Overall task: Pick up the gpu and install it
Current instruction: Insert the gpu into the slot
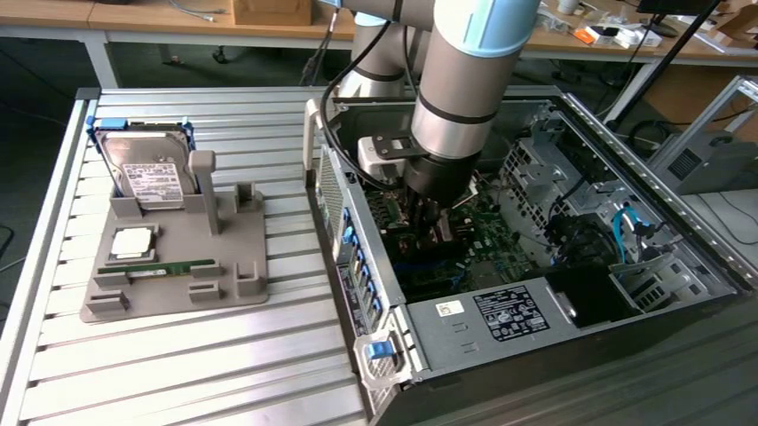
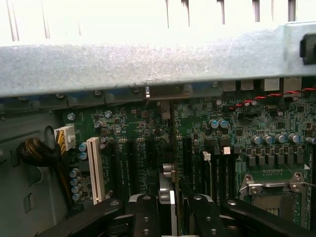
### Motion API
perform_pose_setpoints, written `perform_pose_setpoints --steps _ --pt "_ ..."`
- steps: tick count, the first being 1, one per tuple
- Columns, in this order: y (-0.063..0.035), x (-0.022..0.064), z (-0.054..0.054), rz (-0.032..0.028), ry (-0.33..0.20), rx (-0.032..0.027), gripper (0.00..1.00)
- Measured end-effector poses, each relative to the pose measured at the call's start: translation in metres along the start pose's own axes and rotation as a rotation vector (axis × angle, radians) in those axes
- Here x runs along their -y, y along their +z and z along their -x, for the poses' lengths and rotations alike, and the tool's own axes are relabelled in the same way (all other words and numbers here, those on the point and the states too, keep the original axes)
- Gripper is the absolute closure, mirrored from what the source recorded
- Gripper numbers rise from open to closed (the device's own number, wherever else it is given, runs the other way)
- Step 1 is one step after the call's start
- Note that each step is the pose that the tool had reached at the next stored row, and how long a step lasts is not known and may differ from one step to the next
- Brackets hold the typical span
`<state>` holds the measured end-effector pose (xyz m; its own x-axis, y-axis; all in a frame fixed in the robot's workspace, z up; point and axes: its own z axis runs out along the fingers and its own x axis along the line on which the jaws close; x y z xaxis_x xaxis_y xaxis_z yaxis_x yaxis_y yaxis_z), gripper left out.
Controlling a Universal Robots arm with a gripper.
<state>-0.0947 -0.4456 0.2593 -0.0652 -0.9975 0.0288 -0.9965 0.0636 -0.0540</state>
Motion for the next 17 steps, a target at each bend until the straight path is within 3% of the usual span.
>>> perform_pose_setpoints --steps 8,13,17 --pt "0.0015 -0.0001 0.0001 0.0002 -0.001 0.0023 0.73" --pt "0.0015 -0.0001 0.0005 -0.0002 -0.002 -0.0029 0.73" --pt "0.0020 -0.0001 0.0007 -0.0002 -0.002 -0.0034 0.73"
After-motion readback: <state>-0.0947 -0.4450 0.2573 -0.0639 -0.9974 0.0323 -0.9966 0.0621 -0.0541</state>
